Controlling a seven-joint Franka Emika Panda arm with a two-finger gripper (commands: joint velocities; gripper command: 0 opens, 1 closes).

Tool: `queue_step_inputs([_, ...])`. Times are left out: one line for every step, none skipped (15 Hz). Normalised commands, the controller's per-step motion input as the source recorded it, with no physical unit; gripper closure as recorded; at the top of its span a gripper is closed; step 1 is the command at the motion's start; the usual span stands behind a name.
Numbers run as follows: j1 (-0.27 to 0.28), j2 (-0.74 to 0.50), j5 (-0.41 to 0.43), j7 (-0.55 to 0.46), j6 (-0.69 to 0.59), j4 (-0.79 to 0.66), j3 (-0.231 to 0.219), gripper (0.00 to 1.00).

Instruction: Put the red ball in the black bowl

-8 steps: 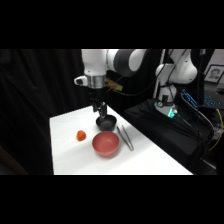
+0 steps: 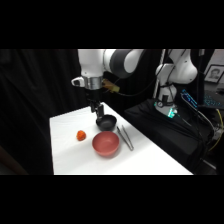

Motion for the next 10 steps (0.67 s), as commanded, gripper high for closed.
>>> queue_step_inputs([-0.091,0.28,0.165,-0.09,-0.04,0.44,-0.032,0.0])
queue_step_inputs([-0.094,0.31,0.174,-0.08,-0.04,0.46,-0.035,0.0])
queue_step_inputs([-0.092,0.32,0.174,-0.08,-0.04,0.47,-0.034,0.0])
queue_step_inputs([-0.074,0.34,0.073,-0.01,0.02,0.47,-0.063,0.0])
queue_step_inputs([-0.085,0.37,0.127,-0.05,0.01,0.47,-0.05,0.0])
queue_step_inputs([-0.086,0.38,0.143,-0.06,0.06,0.45,-0.04,0.0])
queue_step_inputs([-0.069,0.39,0.115,-0.01,0.08,0.43,-0.044,0.0])
queue_step_inputs([-0.055,0.41,0.092,0.02,0.11,0.43,-0.048,0.0])
queue_step_inputs([-0.06,0.44,0.11,0.01,0.11,0.44,-0.043,0.0])
queue_step_inputs([-0.074,0.45,0.139,-0.02,0.12,0.46,-0.031,0.0])
